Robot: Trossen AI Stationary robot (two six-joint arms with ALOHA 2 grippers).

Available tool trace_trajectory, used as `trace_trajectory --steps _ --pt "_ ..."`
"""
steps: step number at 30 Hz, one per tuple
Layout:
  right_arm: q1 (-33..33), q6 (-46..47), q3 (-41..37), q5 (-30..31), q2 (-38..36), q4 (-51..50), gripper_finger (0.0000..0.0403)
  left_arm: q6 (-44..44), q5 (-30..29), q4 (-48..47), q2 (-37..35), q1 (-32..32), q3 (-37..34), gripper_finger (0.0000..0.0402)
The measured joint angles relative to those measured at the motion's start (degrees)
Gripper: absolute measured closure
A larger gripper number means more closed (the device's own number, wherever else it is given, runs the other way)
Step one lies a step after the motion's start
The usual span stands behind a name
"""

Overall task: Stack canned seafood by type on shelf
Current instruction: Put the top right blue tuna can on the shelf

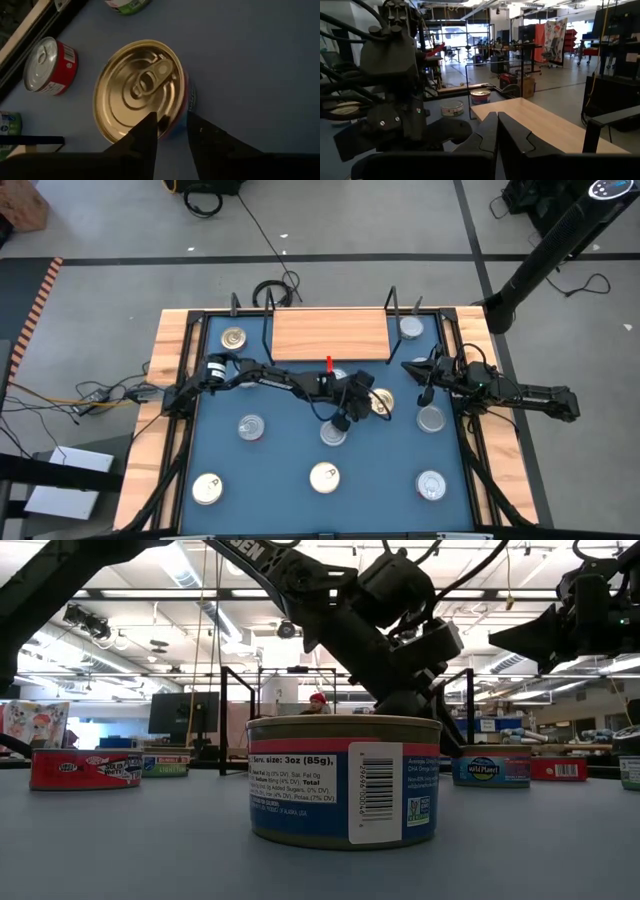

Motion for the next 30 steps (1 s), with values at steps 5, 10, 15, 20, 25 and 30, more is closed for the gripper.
trace_trajectory --steps 5,10,15,20,25,30 --pt "0.0 0.0 0.0 0.0 0.0 0.0 0.038 1.38 0.0 -1.11 -0.01 -0.11 0.03 0.0302" --pt "0.0 0.0 0.0 0.0 0.0 0.0 0.038 1.42 -0.15 -1.73 -0.11 -0.17 0.11 0.0327" --pt "0.0 0.0 0.0 0.0 0.0 0.0 0.038 1.55 -0.22 -1.93 -0.15 -0.54 0.11 0.0352" --pt "0.0 0.0 0.0 0.0 0.0 0.0 0.038 2.38 -1.31 -2.06 -0.17 -1.32 0.11 0.0373" --pt "-0.01 0.0 0.0 0.0 0.0 0.0 0.038 2.29 -2.21 -2.62 -0.2 -2.39 0.11 0.0394" --pt "0.0 0.0 0.0 0.02 0.0 0.0 0.038 -1.06 -3.32 -6.25 -0.46 -3.36 0.97 0.0398"
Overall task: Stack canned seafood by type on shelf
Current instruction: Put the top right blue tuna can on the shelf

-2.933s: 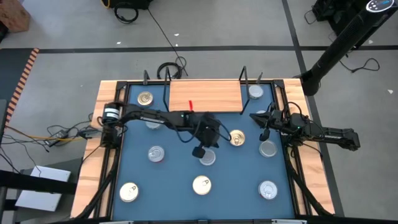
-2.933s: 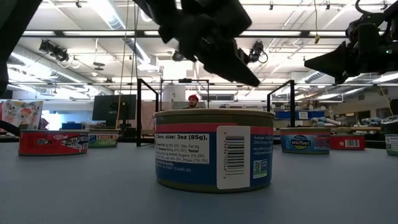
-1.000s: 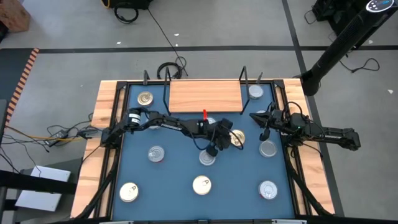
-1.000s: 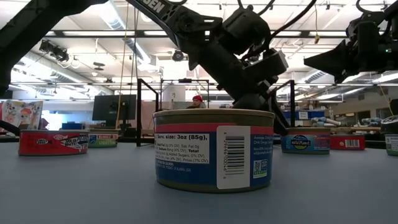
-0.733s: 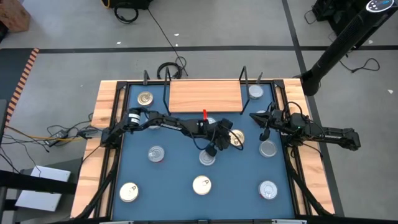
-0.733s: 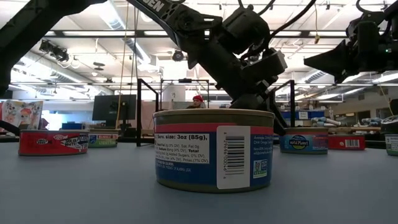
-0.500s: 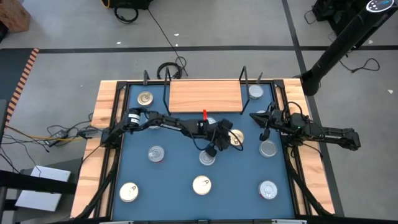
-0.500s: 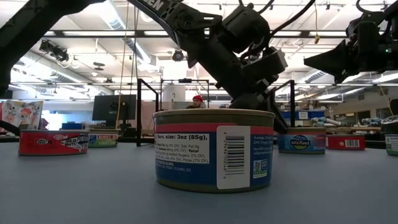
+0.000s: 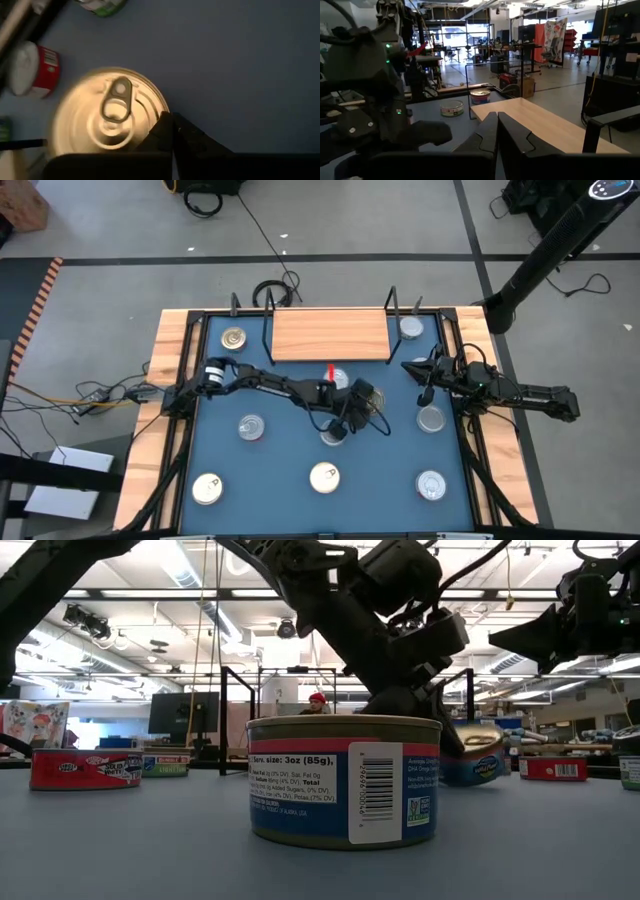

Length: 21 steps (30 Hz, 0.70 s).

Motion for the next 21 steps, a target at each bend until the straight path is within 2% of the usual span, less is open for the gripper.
trace_trajectory --steps 3,9,18,21 --pt "0.0 0.0 0.0 0.0 -0.02 0.0 0.038 -2.51 0.04 -5.84 0.02 -0.32 2.72 0.0399" --pt "-0.01 0.0 0.0 0.01 -0.02 0.02 0.038 -5.12 0.19 -11.48 0.02 -0.54 6.46 0.0399" --pt "0.0 0.0 0.0 0.01 -0.02 -0.02 0.038 -6.34 1.43 -16.9 -0.19 -0.59 10.78 0.0399" --pt "-0.02 0.0 0.0 0.0 -0.02 -0.02 0.038 -5.37 1.44 -17.31 -0.31 -0.58 10.85 0.0388"
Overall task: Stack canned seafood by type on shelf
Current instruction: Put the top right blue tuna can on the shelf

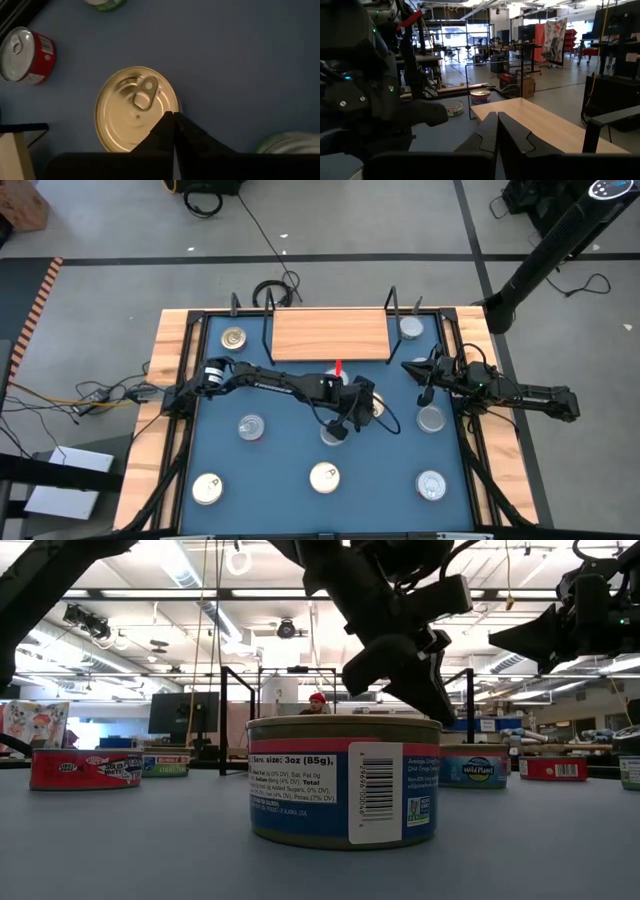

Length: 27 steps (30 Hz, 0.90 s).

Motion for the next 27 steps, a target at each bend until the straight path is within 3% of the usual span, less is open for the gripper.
trace_trajectory --steps 13,27 --pt "0.02 0.0 0.0 0.0 0.0 0.02 0.038 3.14 -0.02 -0.91 0.7 0.13 -0.07 0.0305" --pt "0.02 0.0 0.0 0.0 0.02 0.05 0.038 4.82 -1.25 0.48 2.97 0.42 -0.02 0.031"
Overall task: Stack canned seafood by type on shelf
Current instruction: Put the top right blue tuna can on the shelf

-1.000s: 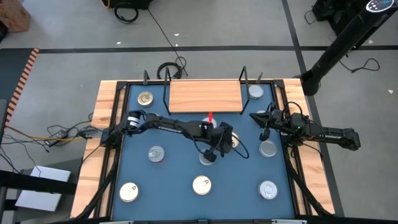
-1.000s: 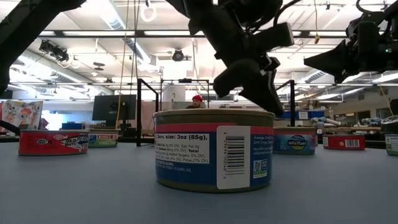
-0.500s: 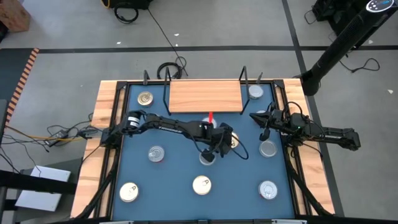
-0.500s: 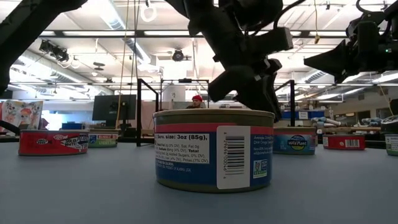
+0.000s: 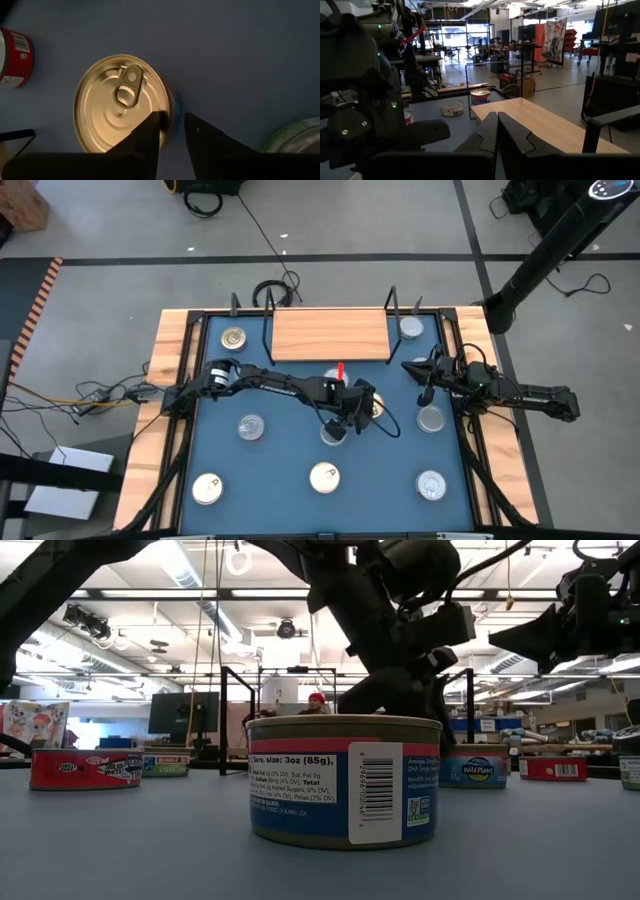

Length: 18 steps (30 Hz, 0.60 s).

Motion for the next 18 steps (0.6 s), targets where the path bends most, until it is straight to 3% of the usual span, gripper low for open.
trace_trajectory --steps 18 --pt "-0.01 0.0 0.0 0.0 -0.02 0.0 0.038 -0.08 -0.86 1.62 1.19 -0.17 0.3 0.0388"
